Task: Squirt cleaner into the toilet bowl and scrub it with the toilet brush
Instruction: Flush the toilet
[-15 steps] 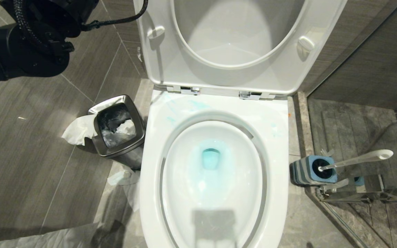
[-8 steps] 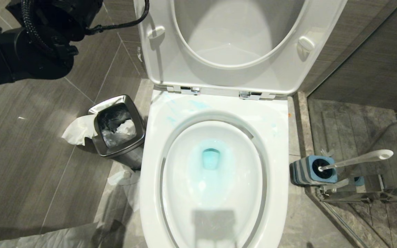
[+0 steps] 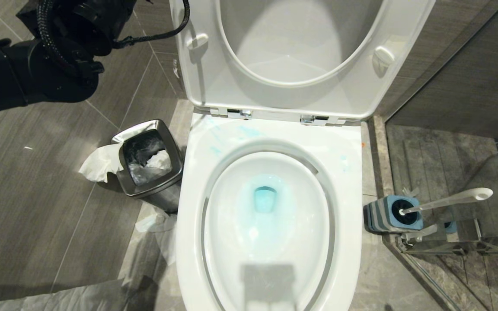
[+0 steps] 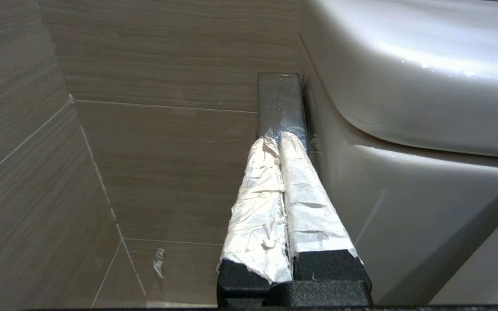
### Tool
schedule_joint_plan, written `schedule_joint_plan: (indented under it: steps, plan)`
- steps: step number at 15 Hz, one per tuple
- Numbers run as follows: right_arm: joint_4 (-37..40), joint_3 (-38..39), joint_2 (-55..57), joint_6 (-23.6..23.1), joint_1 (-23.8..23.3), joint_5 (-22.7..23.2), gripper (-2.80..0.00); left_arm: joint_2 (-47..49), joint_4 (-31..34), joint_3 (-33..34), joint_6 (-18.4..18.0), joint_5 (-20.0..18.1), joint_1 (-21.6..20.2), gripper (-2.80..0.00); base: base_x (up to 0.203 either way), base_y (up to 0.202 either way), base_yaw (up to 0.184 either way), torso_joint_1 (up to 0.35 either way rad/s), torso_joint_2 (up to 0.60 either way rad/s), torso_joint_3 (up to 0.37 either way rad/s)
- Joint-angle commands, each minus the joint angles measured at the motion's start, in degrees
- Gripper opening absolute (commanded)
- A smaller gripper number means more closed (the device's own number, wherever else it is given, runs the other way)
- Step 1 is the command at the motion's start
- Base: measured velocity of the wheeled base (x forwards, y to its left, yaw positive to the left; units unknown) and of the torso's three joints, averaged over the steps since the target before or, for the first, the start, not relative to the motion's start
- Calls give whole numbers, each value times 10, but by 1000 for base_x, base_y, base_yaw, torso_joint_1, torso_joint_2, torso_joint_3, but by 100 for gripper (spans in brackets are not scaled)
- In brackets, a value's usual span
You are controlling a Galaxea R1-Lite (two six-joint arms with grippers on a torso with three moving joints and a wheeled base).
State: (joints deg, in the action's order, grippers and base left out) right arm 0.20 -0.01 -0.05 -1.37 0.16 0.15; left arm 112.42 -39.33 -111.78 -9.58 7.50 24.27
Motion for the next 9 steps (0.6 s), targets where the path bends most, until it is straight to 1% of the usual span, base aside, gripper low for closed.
schedule_joint_plan:
  steps: [1,9]
  plan:
    - [0,0,0,0,0,0,-280,21,1,1,-1,0,1,-280,0,0,0,0,0,0]
    - [0,0,0,0,0,0,-280,46,2,1,-1,-1,3,-280,0,0,0,0,0,0]
